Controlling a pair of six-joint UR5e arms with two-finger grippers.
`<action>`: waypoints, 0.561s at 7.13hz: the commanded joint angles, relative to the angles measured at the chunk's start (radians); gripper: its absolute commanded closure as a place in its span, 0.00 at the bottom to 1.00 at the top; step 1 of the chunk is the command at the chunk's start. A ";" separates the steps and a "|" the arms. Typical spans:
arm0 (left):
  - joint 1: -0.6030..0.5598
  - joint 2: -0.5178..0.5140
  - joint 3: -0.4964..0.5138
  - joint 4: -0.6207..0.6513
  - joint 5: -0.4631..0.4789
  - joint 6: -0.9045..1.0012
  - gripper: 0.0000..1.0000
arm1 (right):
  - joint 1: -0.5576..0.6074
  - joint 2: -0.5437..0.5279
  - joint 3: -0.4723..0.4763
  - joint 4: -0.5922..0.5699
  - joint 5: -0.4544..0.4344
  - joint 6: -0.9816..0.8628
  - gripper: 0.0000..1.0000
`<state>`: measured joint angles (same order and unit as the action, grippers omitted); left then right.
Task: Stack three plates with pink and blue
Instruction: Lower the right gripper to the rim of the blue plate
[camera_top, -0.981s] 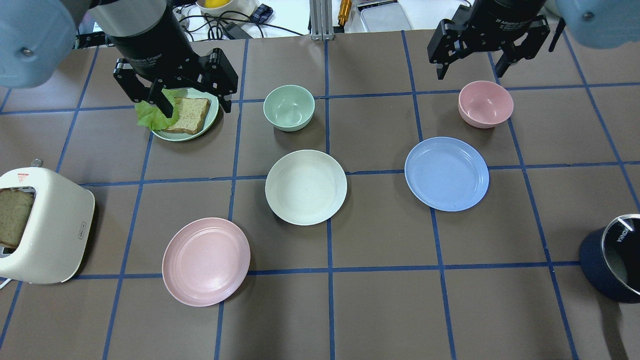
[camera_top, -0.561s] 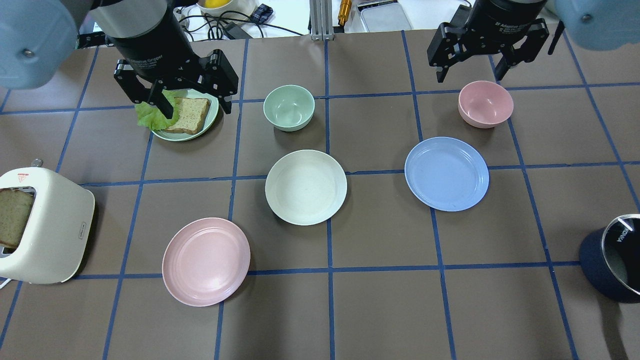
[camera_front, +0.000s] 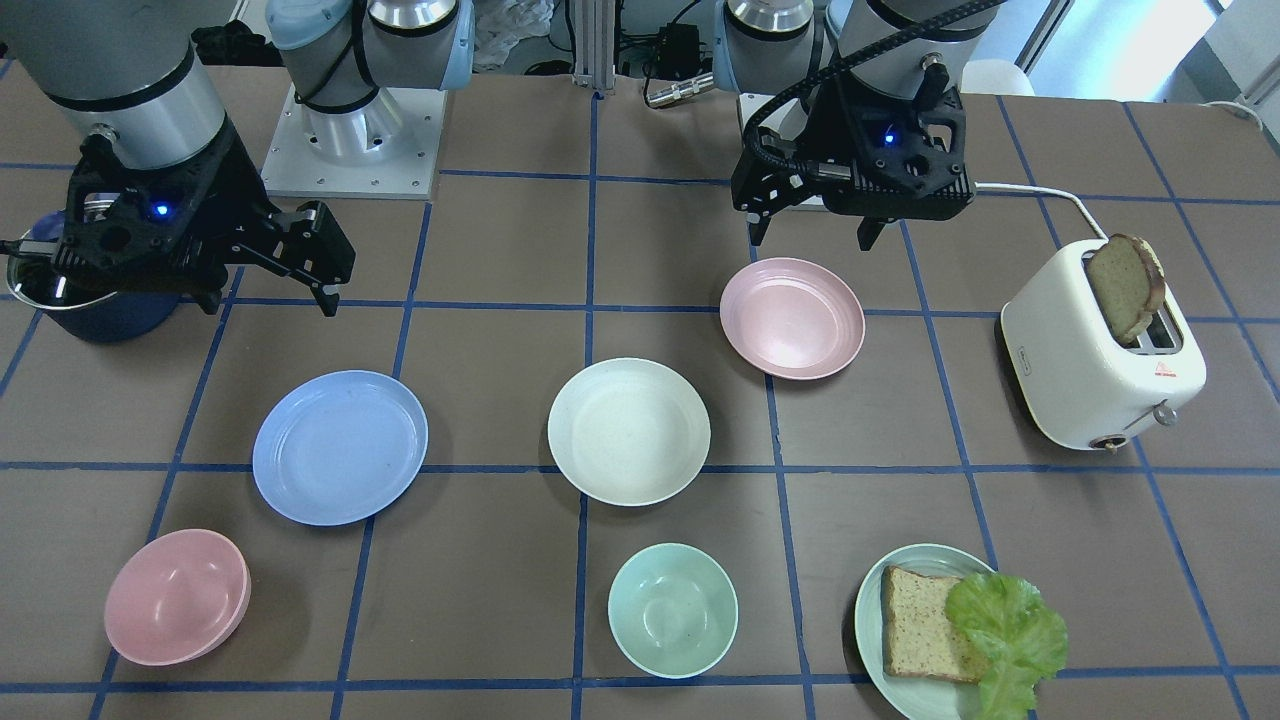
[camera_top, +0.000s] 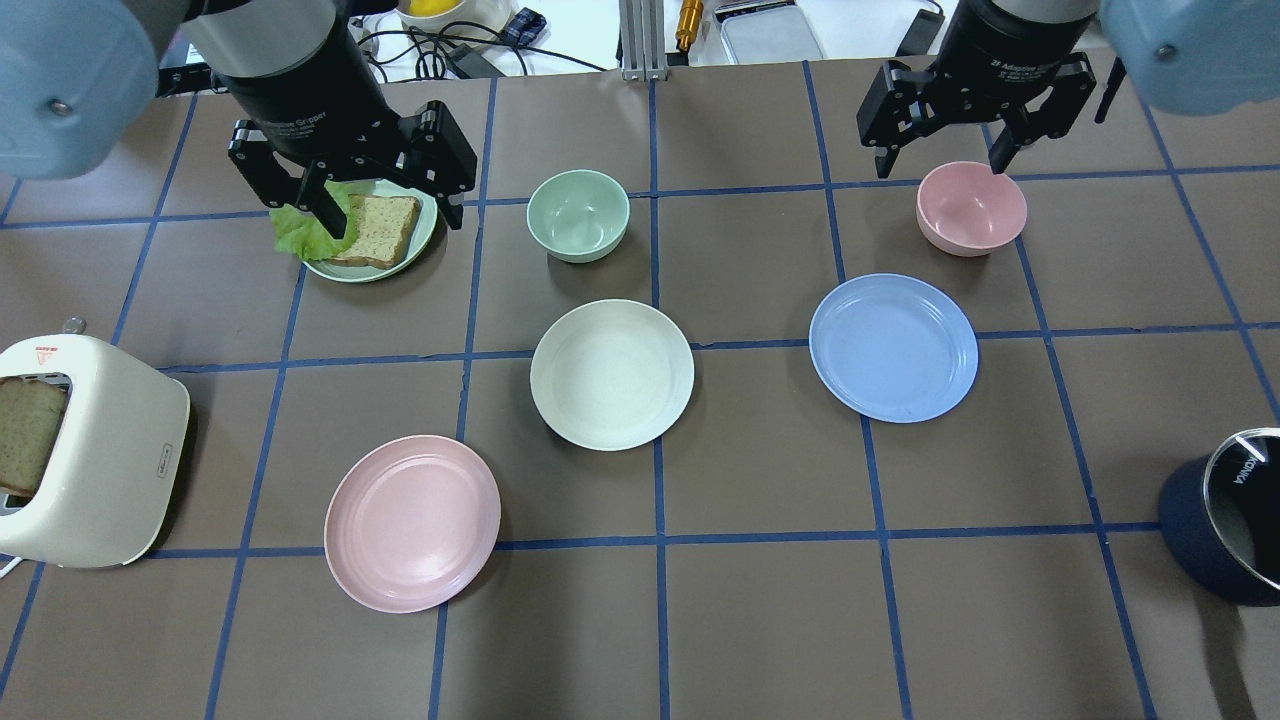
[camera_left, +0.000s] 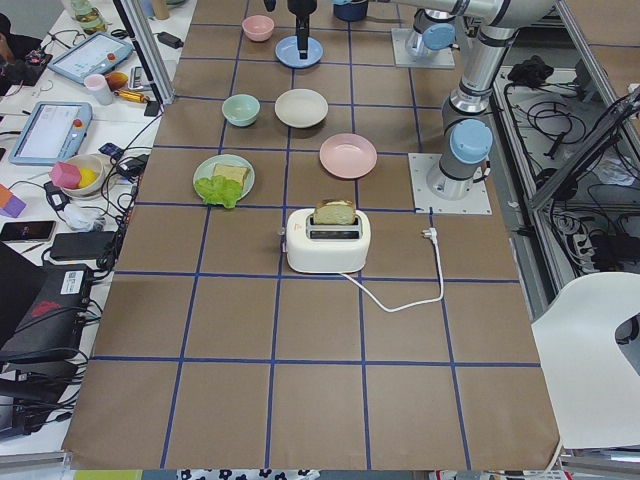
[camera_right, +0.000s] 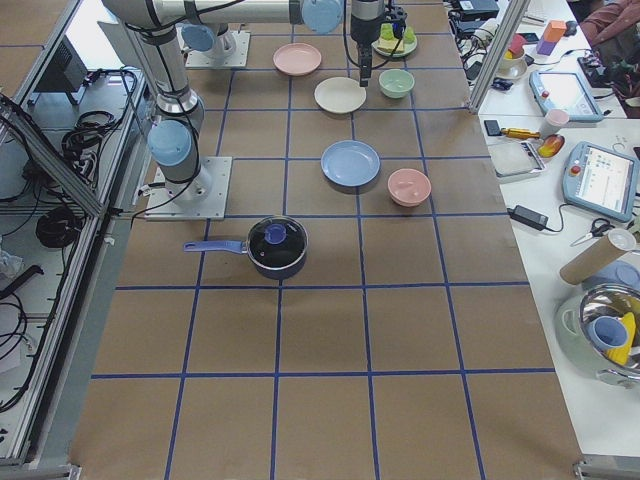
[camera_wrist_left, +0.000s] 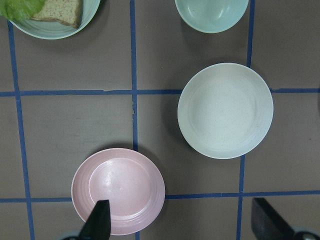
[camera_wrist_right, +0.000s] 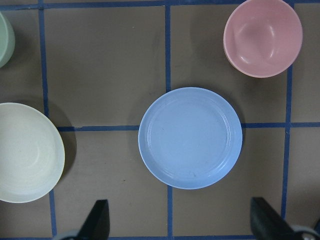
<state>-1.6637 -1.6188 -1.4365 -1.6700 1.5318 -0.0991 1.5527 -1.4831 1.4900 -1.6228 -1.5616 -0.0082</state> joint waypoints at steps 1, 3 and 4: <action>-0.001 0.002 0.005 -0.002 0.004 -0.007 0.00 | -0.043 0.001 0.065 -0.031 0.000 -0.022 0.00; -0.002 0.002 0.002 -0.011 0.004 -0.004 0.00 | -0.089 0.032 0.139 -0.191 -0.005 -0.119 0.00; -0.002 0.002 0.001 -0.011 0.025 -0.002 0.00 | -0.097 0.035 0.195 -0.253 0.000 -0.121 0.00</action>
<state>-1.6656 -1.6169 -1.4332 -1.6801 1.5411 -0.1035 1.4735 -1.4588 1.6223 -1.7848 -1.5642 -0.1056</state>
